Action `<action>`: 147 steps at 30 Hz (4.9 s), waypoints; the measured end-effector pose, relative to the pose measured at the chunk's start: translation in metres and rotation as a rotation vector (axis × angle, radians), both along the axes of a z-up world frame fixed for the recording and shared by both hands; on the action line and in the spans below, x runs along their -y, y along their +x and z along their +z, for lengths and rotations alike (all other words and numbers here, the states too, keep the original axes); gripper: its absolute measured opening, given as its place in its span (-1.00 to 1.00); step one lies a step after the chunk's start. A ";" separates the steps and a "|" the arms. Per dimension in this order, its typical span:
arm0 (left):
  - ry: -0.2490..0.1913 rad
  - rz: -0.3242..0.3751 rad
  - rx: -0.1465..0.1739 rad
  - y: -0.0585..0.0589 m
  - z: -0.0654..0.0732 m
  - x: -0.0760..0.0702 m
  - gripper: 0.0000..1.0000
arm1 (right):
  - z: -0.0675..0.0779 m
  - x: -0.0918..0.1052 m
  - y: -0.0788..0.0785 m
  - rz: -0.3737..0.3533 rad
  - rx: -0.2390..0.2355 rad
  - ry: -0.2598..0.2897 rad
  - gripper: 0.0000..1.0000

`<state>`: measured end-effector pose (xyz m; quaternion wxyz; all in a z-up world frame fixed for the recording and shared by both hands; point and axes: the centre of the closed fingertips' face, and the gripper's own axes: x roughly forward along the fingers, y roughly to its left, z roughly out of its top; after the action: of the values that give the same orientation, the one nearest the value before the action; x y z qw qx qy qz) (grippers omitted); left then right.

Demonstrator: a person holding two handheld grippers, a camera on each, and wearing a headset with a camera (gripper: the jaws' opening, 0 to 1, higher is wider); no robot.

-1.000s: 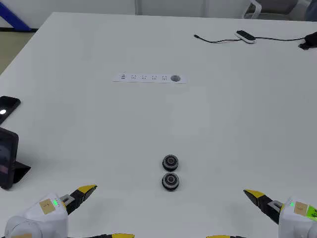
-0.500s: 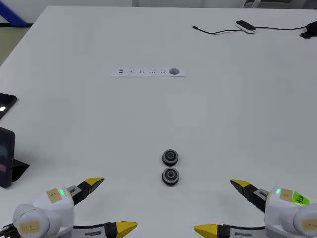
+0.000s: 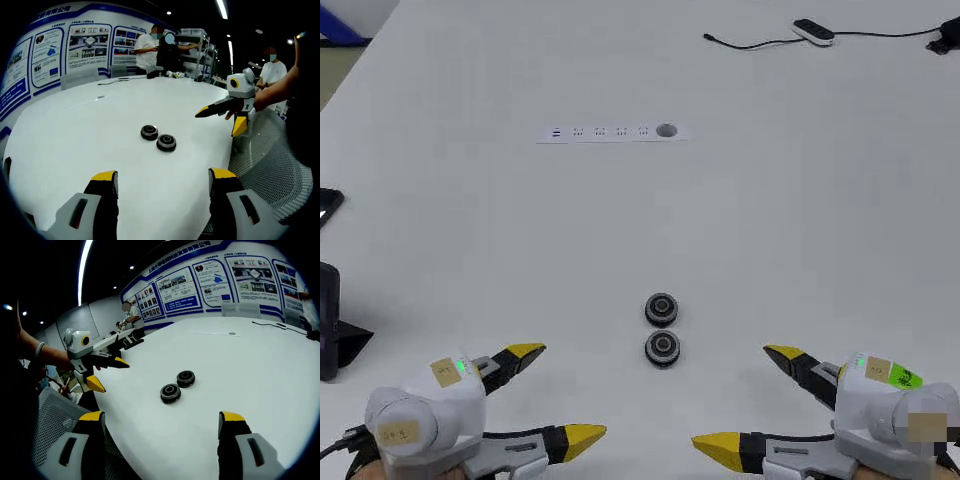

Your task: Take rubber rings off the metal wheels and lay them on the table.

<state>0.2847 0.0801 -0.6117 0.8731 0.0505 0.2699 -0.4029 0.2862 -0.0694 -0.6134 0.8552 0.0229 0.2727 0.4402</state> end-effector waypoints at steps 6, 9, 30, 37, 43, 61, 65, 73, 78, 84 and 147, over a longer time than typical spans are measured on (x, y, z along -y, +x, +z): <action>0.010 -0.028 0.001 0.007 -0.001 0.006 0.34 | -0.001 -0.007 0.000 0.001 -0.020 0.026 0.88; 0.015 -0.044 -0.002 0.010 -0.003 0.010 0.31 | -0.002 -0.010 0.001 -0.001 -0.030 0.039 0.87; 0.058 -0.141 0.013 0.026 -0.005 0.035 -0.12 | -0.005 -0.029 0.003 0.012 -0.086 0.101 0.79; 0.084 -0.173 0.024 0.031 -0.005 0.045 -0.23 | -0.006 -0.033 0.004 0.009 -0.101 0.123 0.77; 0.105 -0.196 0.036 0.037 -0.005 0.053 -0.33 | -0.006 -0.037 0.004 0.010 -0.111 0.136 0.76; 0.161 -0.257 0.038 0.050 -0.012 0.073 -0.47 | -0.006 -0.043 0.010 0.008 -0.128 0.159 0.72; 0.176 -0.274 0.036 0.053 -0.015 0.078 -0.53 | -0.006 -0.044 0.011 0.009 -0.131 0.163 0.71; 0.222 -0.296 0.038 0.057 -0.020 0.084 -0.63 | -0.007 -0.046 0.014 0.008 -0.134 0.172 0.70; 0.247 -0.318 0.039 0.057 -0.023 0.089 -0.65 | -0.007 -0.048 0.016 0.008 -0.134 0.178 0.70; 0.265 -0.329 0.035 0.059 -0.027 0.092 -0.67 | -0.008 -0.048 0.018 0.004 -0.135 0.183 0.70; 0.351 -0.440 0.036 0.060 -0.040 0.097 -0.79 | -0.007 -0.059 0.038 -0.082 -0.347 0.410 0.56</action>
<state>0.3449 -0.0167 -0.6515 0.7470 0.2656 0.3027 -0.5290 0.3237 -0.0105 -0.6207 0.7903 0.2817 0.3192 0.4406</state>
